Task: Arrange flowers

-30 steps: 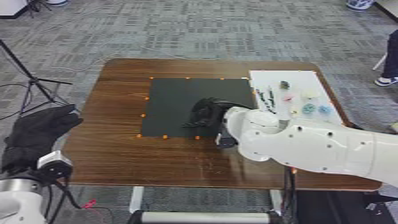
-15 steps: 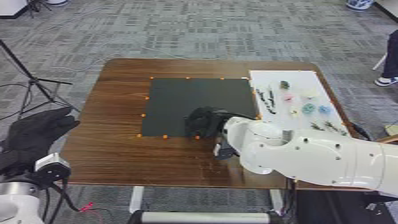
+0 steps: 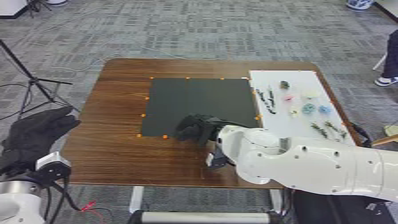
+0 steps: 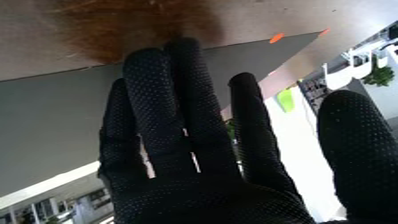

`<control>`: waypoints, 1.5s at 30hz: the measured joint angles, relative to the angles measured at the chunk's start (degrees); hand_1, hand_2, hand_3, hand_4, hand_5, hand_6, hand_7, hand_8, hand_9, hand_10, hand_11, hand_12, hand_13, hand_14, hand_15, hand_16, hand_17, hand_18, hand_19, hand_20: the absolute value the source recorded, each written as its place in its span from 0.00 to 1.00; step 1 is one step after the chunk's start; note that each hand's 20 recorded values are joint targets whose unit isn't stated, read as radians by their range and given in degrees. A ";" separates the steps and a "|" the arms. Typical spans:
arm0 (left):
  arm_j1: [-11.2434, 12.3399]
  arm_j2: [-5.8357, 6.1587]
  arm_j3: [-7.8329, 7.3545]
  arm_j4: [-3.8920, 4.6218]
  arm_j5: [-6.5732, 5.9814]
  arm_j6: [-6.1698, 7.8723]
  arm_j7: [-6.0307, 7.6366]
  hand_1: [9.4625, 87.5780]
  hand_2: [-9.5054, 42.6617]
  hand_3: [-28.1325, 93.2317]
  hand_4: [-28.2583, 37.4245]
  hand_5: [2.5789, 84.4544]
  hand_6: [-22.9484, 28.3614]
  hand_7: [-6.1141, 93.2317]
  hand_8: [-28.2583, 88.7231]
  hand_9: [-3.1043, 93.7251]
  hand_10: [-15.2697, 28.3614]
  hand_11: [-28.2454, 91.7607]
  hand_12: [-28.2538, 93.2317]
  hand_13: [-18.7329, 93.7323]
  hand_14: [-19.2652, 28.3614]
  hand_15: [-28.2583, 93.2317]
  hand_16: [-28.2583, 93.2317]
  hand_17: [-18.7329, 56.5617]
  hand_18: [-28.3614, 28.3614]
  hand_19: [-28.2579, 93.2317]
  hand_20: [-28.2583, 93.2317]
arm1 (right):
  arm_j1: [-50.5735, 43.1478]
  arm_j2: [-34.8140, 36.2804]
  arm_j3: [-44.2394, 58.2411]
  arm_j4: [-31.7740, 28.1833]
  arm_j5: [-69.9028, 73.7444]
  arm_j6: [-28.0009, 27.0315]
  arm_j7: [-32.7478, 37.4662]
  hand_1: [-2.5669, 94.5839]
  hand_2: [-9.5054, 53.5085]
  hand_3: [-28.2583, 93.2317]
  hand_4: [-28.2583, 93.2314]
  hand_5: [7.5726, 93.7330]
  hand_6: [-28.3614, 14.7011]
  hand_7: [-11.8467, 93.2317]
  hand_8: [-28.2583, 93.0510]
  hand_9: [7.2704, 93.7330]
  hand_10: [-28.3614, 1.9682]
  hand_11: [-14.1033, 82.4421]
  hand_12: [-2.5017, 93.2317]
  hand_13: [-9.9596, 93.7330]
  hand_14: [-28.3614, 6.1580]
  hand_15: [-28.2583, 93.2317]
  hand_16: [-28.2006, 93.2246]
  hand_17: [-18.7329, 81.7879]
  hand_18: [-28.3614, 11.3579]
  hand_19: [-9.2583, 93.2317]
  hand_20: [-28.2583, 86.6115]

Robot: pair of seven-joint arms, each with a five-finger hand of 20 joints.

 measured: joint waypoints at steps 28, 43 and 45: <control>-1.12 0.05 0.74 0.38 -0.21 0.11 -0.27 0.22 0.28 0.95 0.12 0.66 0.74 0.27 0.15 0.54 0.85 0.60 0.33 0.48 0.92 0.74 0.14 0.19 0.82 0.62 0.33 | 0.78 -2.76 -0.66 3.83 -1.69 1.87 3.33 0.15 0.38 0.91 0.05 0.42 0.62 0.25 0.12 0.53 0.28 0.33 0.17 0.55 0.11 0.82 0.33 0.27 0.00 0.78 0.46; -1.81 0.25 0.76 0.90 -0.09 -0.57 -0.32 0.22 0.29 0.95 0.12 0.66 0.74 0.27 0.15 0.54 0.85 0.60 0.33 0.48 0.92 0.74 0.14 0.19 0.82 0.62 0.33 | 1.44 -6.98 -1.59 5.08 -0.17 2.55 2.74 0.15 0.38 0.91 0.05 0.46 0.56 0.25 0.12 0.55 0.31 0.32 0.17 0.56 0.12 0.81 0.34 0.27 0.00 0.78 0.47; -1.97 0.25 0.76 0.96 -0.08 -0.73 -0.35 0.21 0.29 0.95 0.11 0.66 0.74 0.27 0.15 0.54 0.85 0.60 0.33 0.48 0.92 0.74 0.14 0.19 0.82 0.62 0.33 | 1.54 -7.51 -1.74 5.08 -0.18 2.57 2.71 0.15 0.38 0.91 0.05 0.50 0.49 0.24 0.12 0.55 0.31 0.32 0.16 0.56 0.13 0.81 0.34 0.27 0.00 0.78 0.47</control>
